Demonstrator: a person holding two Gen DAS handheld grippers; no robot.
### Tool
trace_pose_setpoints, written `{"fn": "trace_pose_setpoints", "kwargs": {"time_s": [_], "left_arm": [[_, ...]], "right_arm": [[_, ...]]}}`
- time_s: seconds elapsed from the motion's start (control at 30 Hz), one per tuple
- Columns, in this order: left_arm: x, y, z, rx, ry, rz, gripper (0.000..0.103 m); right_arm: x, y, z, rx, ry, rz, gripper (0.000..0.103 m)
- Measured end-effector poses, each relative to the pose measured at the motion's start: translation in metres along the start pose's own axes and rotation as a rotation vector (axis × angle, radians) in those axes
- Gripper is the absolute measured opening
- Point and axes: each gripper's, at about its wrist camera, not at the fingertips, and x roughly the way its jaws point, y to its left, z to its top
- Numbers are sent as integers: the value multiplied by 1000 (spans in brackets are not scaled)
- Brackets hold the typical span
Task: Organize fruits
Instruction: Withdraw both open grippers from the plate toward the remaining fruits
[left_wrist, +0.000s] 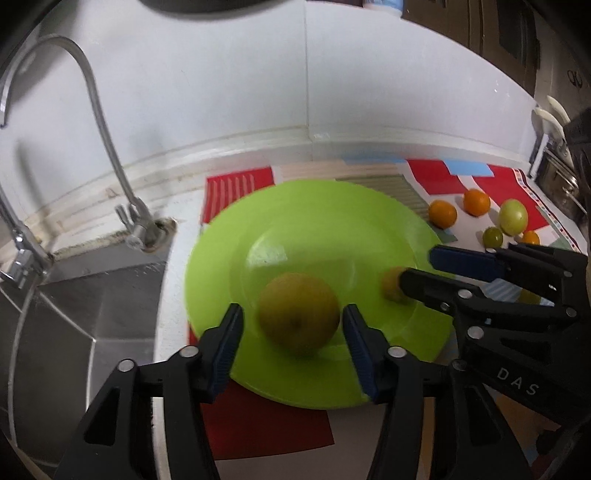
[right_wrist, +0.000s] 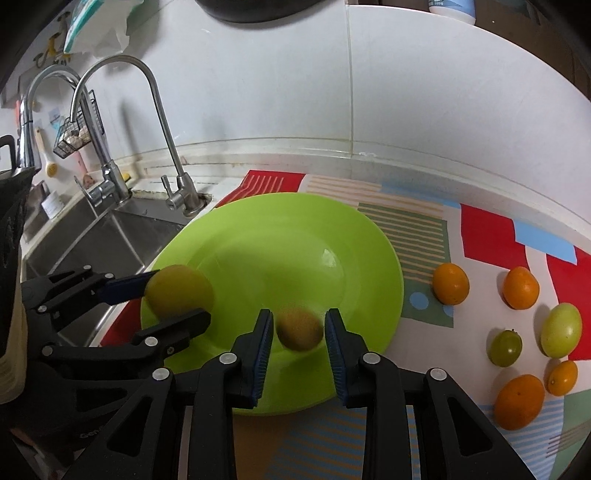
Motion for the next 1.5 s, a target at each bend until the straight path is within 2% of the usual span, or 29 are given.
{"fn": "trace_pose_setpoints", "kwargs": {"time_s": [0.23, 0.33, 0.47, 0.53, 0.73, 0.9, 1.1, 1.5], "left_arm": [[-27, 2, 0, -22, -37, 13, 64], [-44, -3, 0, -16, -73, 24, 68], [-64, -12, -1, -12, -110, 8, 72], [-73, -15, -2, -8, -128, 4, 74], [-98, -28, -6, -3, -181, -12, 83], [-111, -41, -10, 13, -201, -34, 91], [-124, -65, -15, 34, -230, -37, 95], [-134, -135, -17, 9, -253, -4, 95]], "right_arm": [[-31, -7, -6, 48, -44, -49, 37], [-51, -8, -10, 57, -70, -75, 45], [-78, -8, -16, 64, -109, -109, 50], [-93, -10, -19, 80, -131, -124, 57], [-128, -13, -29, 113, -185, -176, 65], [-153, -16, -41, 124, -220, -231, 68], [-178, -32, -54, 143, -249, -276, 70], [-207, -90, -71, 118, -259, -260, 70]]}}
